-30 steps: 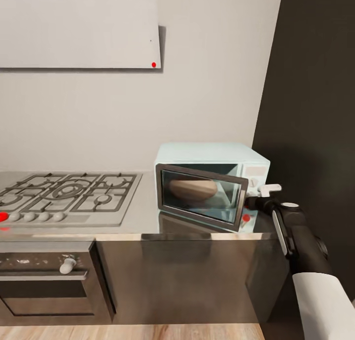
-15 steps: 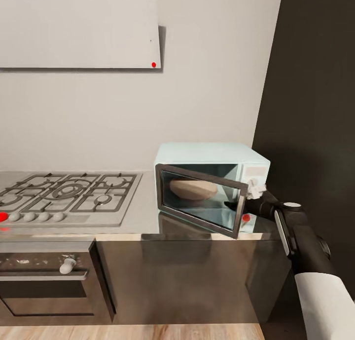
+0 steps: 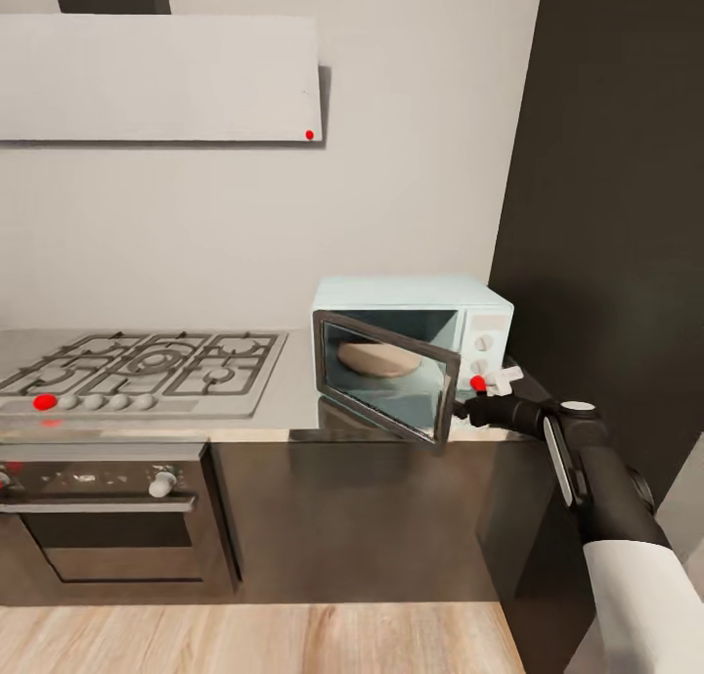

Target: In the kitchen, take the popcorn bag from the countertop, put it into the microwave, and heat it until the popcorn is cooked so the cooked popcorn ends up inside the bag.

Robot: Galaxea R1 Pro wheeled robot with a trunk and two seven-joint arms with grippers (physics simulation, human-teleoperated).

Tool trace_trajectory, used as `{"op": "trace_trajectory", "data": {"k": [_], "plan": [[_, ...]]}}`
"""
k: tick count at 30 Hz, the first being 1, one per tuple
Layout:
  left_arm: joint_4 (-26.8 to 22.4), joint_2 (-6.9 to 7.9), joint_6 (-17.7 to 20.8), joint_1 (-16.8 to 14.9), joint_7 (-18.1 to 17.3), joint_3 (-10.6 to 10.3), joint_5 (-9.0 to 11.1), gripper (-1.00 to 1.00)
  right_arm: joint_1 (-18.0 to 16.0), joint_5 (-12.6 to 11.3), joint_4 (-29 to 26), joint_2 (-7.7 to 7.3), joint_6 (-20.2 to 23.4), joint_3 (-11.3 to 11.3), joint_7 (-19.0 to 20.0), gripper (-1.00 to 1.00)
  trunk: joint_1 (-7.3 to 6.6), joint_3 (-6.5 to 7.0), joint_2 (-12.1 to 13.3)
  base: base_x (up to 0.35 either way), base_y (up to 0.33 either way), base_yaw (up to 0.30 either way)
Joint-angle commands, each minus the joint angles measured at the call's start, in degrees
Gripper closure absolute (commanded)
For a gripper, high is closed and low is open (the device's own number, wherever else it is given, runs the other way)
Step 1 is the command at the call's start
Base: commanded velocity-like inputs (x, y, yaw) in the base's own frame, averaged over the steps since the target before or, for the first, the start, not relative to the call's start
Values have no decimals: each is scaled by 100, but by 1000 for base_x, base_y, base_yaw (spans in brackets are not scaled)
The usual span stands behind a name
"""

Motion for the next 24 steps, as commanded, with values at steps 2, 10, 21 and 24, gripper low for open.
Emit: {"op": "trace_trajectory", "data": {"k": [2,10,21,24], "plan": [[2,1,-13,-2,-17,31,20,-100,-5,50,-6,11,18,-8,56,-100,-3,-6,-4,-317,111,0],[2,2,-13,-2,-18,32,20,-100,-5,54,-6,30,18,-7,49,-100,-3,-6,-4,-233,235,0],[2,2,-13,-2,-18,31,20,-100,-5,54,-6,6,10,-16,34,-100,-3,-6,-4,-143,290,0],[2,2,-13,-2,-18,31,20,-100,-5,54,-6,0,9,-16,30,-100,-3,-6,-4,-137,292,0]]}}
